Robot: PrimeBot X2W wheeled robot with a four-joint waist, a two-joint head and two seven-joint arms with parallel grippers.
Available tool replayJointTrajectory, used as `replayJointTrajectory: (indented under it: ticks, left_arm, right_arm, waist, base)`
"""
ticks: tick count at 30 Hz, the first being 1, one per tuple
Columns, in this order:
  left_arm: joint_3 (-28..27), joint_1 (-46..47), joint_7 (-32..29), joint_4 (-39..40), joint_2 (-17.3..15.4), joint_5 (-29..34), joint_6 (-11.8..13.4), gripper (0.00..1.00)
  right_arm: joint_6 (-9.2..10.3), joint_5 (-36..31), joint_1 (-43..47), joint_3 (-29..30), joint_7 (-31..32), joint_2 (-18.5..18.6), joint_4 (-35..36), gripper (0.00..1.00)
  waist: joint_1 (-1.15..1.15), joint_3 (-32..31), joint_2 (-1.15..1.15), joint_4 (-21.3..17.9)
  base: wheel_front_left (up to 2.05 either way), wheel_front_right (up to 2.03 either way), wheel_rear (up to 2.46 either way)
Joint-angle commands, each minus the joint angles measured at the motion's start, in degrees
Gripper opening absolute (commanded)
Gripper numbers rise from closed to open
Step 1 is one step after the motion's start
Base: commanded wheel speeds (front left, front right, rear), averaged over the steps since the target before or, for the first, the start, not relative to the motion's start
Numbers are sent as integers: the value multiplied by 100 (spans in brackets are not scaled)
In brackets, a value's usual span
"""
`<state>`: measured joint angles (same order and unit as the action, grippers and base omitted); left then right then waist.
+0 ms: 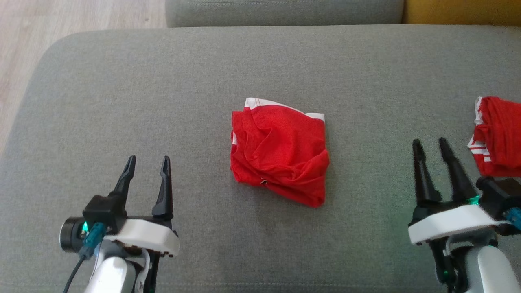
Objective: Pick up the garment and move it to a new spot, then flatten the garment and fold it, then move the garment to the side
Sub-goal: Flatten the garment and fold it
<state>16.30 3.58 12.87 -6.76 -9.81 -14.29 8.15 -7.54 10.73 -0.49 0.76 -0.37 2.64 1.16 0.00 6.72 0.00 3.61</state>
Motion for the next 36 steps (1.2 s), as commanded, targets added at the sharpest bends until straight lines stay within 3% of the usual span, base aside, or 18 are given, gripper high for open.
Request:
replayJointTrajectory:
  ticks: [1, 5, 13, 25, 36]
  left_arm:
    - [-159, 213, 17, 206, -107, -10, 42, 100]
    - [-115, 294, 26, 200, -91, -14, 25, 100]
    - [42, 556, 70, 105, 28, -21, -59, 100]
    - [155, 780, 163, -122, 190, -46, -144, 100]
    - [145, 846, 202, -263, 237, -48, -177, 100]
  right_arm:
    - [5, 55, -168, -142, 27, 24, 122, 0]
    - [5, 146, -518, -492, 5, 24, -251, 0]
    - [5, 738, -1630, -1820, -241, 24, -1578, 0]
    - [5, 1432, -2673, -2691, -671, 24, -3707, 0]
    - [5, 2209, -3124, -3903, -898, 24, -4341, 0]
  waist:
    - [0, 18, 0, 10]
    - [0, 91, 0, 76]
    - [0, 329, 0, 412]
    - [0, 572, 0, 863]
    - [0, 595, 0, 971]
  base:
    - [0, 0, 0]
    - [0, 0, 0]
    - [0, 0, 0]
    - [0, 0, 0]
    - [0, 0, 0]
